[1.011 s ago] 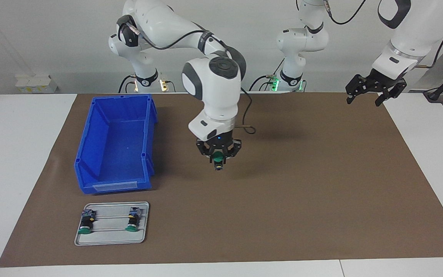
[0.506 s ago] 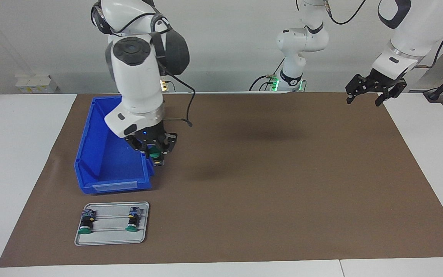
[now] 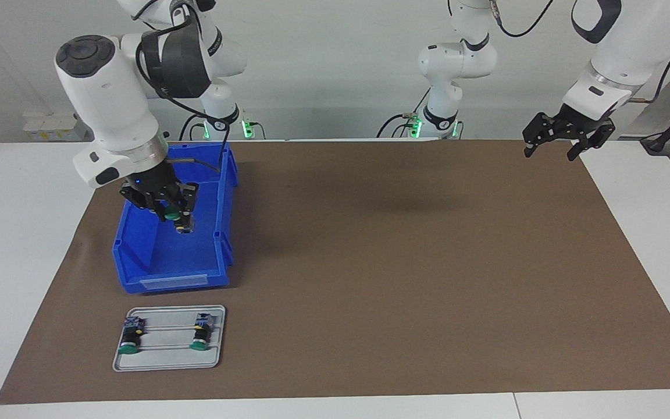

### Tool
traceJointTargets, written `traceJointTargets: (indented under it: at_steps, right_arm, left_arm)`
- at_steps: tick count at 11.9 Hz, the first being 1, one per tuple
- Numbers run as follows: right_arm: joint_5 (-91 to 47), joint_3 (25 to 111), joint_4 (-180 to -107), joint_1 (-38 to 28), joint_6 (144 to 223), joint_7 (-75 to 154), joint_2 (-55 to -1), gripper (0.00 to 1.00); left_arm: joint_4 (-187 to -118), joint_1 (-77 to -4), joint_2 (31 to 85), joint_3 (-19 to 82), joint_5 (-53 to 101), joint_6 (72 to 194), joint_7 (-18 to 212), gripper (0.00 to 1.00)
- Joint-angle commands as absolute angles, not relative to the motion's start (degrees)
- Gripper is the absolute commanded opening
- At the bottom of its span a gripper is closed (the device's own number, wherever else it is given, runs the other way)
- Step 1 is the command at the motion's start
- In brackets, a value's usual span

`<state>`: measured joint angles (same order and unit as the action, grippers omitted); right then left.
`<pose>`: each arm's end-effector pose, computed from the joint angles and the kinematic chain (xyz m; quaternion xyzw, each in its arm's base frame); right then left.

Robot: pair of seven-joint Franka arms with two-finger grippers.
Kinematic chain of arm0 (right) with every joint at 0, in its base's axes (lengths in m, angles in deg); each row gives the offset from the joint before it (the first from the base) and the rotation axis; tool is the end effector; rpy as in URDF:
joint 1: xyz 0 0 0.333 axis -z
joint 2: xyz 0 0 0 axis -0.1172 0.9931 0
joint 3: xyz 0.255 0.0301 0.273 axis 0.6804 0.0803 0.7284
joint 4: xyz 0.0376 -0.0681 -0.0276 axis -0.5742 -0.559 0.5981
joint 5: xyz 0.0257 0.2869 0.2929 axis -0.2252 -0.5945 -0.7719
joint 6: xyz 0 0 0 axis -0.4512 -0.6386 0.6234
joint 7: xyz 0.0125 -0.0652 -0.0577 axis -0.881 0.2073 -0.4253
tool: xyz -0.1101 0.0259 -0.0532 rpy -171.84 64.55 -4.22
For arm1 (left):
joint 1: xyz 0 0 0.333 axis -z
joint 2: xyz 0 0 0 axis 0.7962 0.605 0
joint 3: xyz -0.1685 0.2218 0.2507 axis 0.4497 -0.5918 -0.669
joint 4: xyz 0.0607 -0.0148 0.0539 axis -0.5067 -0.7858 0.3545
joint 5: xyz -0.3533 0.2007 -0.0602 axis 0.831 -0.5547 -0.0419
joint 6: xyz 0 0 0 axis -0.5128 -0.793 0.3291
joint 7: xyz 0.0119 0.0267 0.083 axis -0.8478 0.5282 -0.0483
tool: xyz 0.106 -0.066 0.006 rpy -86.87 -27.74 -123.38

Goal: Place and press button with both arms

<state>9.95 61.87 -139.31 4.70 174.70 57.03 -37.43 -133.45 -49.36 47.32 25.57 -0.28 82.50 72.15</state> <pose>0.6252 0.0311 0.5547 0.9980 -0.0535 0.0326 0.0074 0.5641 -0.0074 0.6662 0.9962 -0.0857 -0.0137 0.0125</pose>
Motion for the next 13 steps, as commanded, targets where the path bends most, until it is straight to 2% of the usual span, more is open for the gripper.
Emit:
traceJointTargets:
  at_steps: [1,9,13]
  right_arm:
    - [9.14,62.73,-148.61,7.25,180.01,54.35,-42.19,0.00]
    - [9.14,62.65,-160.90,10.25,195.02,55.40,-41.84,0.00]
    - [9.14,62.73,-163.82,9.46,204.25,58.46,-37.99,0.00]
  left_arm:
    - [-135.13,-49.69,45.81,25.94,-1.38,82.68,72.76,1.00]
    - [-135.13,-49.69,45.81,25.94,-1.38,82.76,72.76,1.00]
    - [-135.13,-49.69,45.81,25.94,-1.38,82.76,72.76,1.00]
